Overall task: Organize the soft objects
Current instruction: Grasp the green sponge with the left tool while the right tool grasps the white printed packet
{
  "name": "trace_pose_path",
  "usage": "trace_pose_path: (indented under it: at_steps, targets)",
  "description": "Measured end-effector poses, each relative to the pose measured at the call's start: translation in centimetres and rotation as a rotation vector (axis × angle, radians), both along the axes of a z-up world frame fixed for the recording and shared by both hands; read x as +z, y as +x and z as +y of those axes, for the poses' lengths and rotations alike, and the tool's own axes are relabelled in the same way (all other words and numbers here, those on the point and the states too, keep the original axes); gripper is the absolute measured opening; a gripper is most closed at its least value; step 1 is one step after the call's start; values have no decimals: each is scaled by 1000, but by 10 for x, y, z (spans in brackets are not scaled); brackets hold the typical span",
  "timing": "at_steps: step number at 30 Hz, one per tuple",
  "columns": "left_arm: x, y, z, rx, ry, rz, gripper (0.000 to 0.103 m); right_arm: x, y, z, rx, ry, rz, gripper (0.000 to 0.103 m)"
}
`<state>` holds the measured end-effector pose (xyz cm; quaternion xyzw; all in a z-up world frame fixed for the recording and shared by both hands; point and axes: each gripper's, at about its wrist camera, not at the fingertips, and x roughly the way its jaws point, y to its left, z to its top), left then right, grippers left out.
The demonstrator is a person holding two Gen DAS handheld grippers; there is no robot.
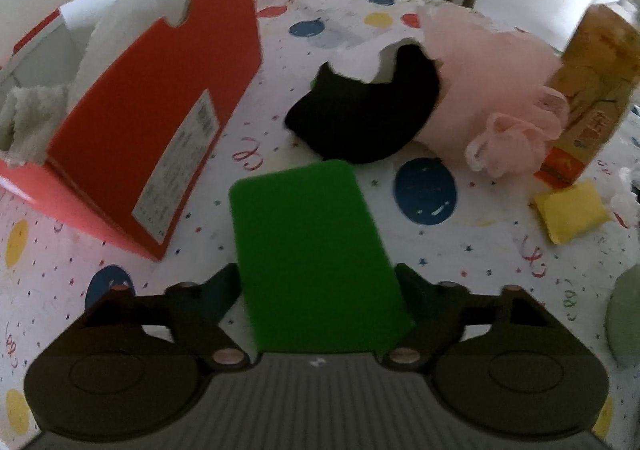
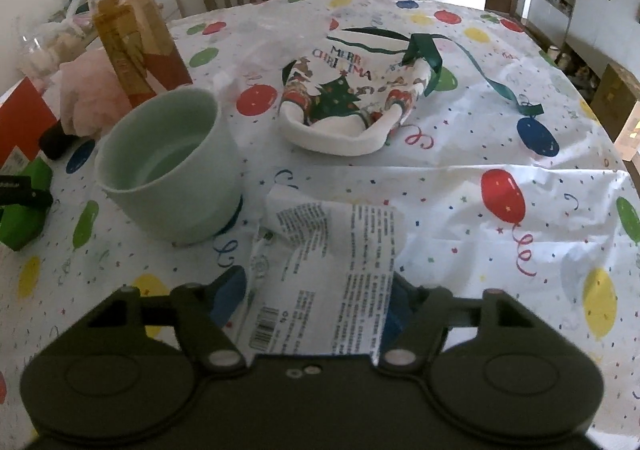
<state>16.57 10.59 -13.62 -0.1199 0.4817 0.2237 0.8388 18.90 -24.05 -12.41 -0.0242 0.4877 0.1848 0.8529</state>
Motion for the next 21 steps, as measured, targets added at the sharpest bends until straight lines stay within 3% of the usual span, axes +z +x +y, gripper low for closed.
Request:
trace_pose_path:
  at_steps: [12, 21]
  targets:
    - [2, -1, -12, -103, 45, -22, 74, 9, -10, 3, 7, -29, -51, 45]
    - [11, -9, -18, -187, 68, -47, 74, 19, -21, -5, -37, 20, -71, 39]
